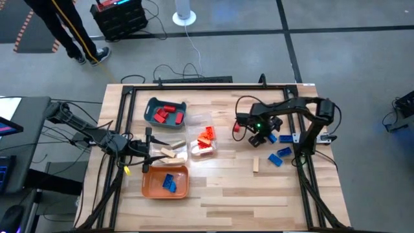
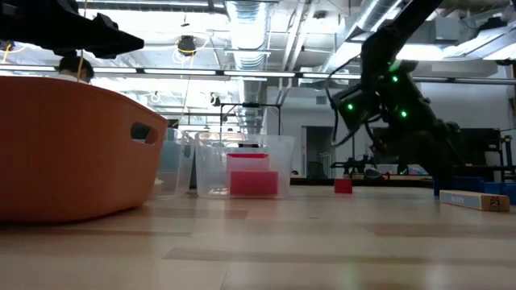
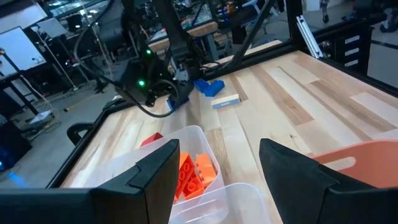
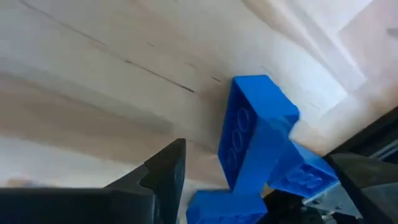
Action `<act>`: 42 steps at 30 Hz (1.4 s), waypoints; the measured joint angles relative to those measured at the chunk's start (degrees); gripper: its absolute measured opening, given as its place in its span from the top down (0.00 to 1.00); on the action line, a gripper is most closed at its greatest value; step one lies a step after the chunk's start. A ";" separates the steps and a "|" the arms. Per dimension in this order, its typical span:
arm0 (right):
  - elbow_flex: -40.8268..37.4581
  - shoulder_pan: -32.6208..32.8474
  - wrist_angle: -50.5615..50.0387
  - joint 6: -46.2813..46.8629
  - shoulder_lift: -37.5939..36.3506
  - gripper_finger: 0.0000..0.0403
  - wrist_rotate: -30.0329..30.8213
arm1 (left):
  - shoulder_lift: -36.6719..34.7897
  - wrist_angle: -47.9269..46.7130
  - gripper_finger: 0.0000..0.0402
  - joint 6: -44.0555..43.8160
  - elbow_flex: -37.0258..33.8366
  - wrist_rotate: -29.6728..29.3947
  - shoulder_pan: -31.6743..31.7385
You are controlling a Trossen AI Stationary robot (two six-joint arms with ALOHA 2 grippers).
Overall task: Sort blocks
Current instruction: Put the blue game piece into the orange bin
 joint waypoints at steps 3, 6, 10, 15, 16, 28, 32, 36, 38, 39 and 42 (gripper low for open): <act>-2.51 0.45 3.86 0.11 0.06 0.50 0.24 | 0.00 0.04 0.46 0.00 0.00 0.00 0.00; -3.46 0.95 5.85 0.22 -0.06 0.56 0.23 | 0.00 0.08 0.46 0.02 0.00 -0.02 0.00; -3.56 1.42 7.41 -0.54 -0.02 0.68 0.22 | 0.00 0.21 0.46 0.40 0.00 -0.06 0.00; -3.52 1.31 7.32 -0.86 0.00 0.85 0.22 | 0.00 0.16 0.46 0.42 0.00 -0.04 0.00; -3.37 1.33 6.74 -0.83 0.02 0.88 0.37 | 0.00 0.16 0.46 0.42 0.00 -0.05 0.00; -0.69 1.76 2.69 -0.19 0.20 1.00 2.03 | 0.00 0.15 0.46 0.17 0.00 -0.04 0.00; 4.61 3.09 0.67 -0.22 -0.31 1.00 2.03 | 0.00 0.14 0.46 0.18 0.00 -0.04 0.00; 9.72 4.53 0.82 -1.10 -2.10 1.00 2.61 | 0.00 -0.29 0.46 0.14 0.00 -0.04 0.00; 11.33 4.85 0.83 -0.99 -2.94 1.00 3.00 | 0.01 -0.78 0.46 0.11 0.00 -0.02 0.00; 11.94 5.03 1.19 -0.81 -3.56 1.00 3.10 | 0.02 -0.85 0.46 0.07 0.00 -0.02 -0.01; 12.21 5.78 1.80 -0.86 -4.97 0.99 4.21 | 0.01 -0.86 0.46 -0.02 0.00 -0.02 0.00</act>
